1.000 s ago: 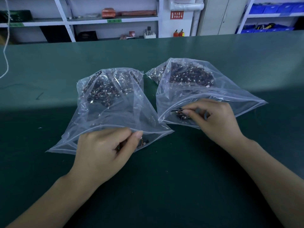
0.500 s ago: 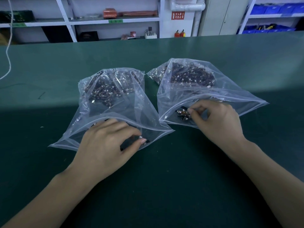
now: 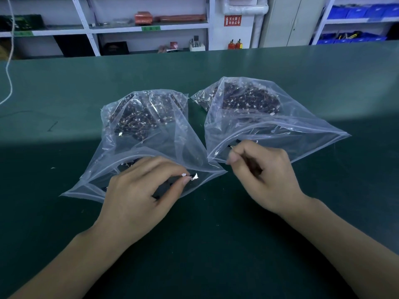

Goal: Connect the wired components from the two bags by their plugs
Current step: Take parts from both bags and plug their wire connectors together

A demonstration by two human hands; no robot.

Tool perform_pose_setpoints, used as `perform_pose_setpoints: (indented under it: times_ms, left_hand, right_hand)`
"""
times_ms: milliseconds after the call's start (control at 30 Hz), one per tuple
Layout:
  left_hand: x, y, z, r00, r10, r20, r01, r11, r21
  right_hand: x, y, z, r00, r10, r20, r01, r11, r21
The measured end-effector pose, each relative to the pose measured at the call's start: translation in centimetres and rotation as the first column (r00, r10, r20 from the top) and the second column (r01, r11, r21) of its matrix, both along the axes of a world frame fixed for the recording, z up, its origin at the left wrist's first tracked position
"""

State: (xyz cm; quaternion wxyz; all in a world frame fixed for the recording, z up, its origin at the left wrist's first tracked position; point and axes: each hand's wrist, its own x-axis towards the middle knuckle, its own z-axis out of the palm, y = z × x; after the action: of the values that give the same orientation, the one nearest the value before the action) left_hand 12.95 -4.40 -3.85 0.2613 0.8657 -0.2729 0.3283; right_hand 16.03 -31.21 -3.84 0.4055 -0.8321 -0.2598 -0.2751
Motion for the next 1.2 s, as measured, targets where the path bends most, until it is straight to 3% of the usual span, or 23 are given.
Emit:
perform_pose_setpoints:
  times_ms: [233,467,667,933,1200]
  left_hand:
    - [-1.2,-1.0,0.2,0.988,-0.117,-0.098,0.105,0.988,-0.115]
    - [-1.6,-2.3,-0.1,0.921,-0.282,-0.268,0.162,0.904,-0.396]
    - [-1.7,-2.3,0.0,0.868,-0.382,-0.318,0.16,0.82,-0.549]
    - [-1.9,-2.3,0.1,0.848,-0.39,-0.358,0.161,0.834,-0.528]
    - [-1.5,-1.9,0.2,0.974,-0.143,-0.176,0.083,0.948,-0.308]
  right_hand:
    - [-0.8,1.7,-0.4,0.959,0.266,0.094,-0.26,0.963,-0.076]
    - [-0.5,1.5,-0.8,0.948,0.282,0.148,-0.282,0.959,-0.023]
    - [-0.5,1.9,-0.7,0.934,0.318,0.162,-0.314,0.948,-0.053]
    - [-0.8,2.0,-0.4,0.947,0.281,0.154,-0.267,0.958,-0.108]
    - [-1.0,2.0,-0.1,0.978,0.185,0.094,-0.176,0.979,-0.101]
